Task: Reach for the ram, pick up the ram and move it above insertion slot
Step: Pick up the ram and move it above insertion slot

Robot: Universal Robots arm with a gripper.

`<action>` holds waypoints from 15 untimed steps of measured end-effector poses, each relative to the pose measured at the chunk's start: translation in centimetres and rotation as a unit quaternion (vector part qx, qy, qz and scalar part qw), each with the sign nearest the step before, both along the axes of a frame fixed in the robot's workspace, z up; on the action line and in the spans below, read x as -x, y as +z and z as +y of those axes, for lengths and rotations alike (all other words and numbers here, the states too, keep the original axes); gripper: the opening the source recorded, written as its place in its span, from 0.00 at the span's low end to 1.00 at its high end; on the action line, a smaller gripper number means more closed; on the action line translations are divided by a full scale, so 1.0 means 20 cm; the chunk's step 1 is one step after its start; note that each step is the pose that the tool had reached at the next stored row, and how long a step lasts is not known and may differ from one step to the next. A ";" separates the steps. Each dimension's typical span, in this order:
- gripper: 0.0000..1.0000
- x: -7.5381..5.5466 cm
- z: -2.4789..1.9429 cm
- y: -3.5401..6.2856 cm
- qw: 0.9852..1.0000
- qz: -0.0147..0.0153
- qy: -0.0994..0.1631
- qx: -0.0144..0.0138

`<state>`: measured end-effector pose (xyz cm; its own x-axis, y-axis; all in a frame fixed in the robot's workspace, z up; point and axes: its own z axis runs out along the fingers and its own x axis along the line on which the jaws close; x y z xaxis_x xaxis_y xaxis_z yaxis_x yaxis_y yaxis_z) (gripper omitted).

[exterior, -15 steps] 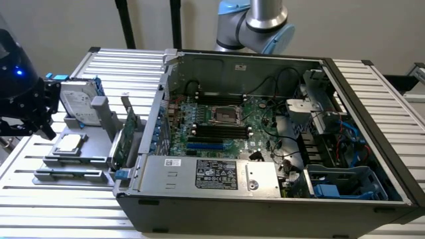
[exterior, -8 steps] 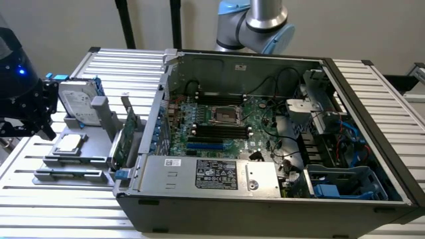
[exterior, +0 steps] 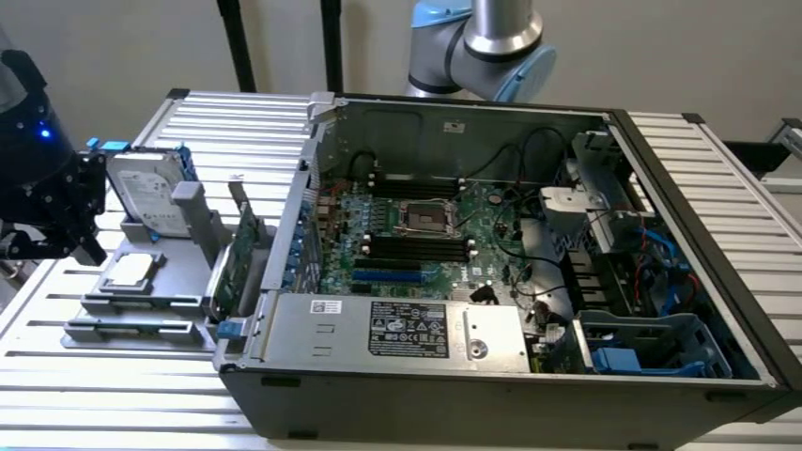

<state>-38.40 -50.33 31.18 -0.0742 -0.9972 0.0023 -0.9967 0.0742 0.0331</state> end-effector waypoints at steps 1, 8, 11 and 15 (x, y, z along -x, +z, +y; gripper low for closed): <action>0.11 0.00 0.000 0.000 1.000 0.000 0.001 0.000; 0.36 0.00 -0.010 -0.024 1.000 0.000 0.002 0.000; 0.36 0.00 -0.014 -0.051 1.000 0.000 0.002 0.000; 0.36 0.00 -0.019 -0.088 1.000 0.000 0.002 0.000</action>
<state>-38.40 -50.71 29.43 -0.0701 -0.9975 0.0024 -0.9970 0.0701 0.0331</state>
